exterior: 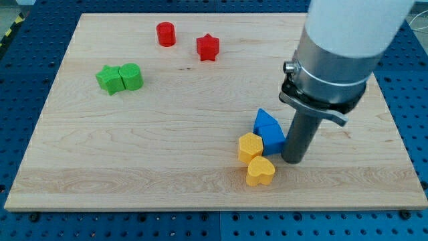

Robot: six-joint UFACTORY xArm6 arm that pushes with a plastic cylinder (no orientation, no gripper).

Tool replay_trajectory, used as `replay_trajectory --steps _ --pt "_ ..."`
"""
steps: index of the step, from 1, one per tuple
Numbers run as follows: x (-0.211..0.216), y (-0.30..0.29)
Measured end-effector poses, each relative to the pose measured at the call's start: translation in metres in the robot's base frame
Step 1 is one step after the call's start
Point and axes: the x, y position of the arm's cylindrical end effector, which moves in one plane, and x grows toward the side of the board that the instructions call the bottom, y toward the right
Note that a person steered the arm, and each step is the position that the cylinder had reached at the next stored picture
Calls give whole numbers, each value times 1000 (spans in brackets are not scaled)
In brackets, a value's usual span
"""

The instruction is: Move the blue cube along with the blue triangle up and left

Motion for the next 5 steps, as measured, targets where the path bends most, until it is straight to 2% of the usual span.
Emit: replay_trajectory --steps 2,3,4,5 --pt "-39 -28" --pt "-75 -32" --pt "-75 -53" --pt "-71 -33"
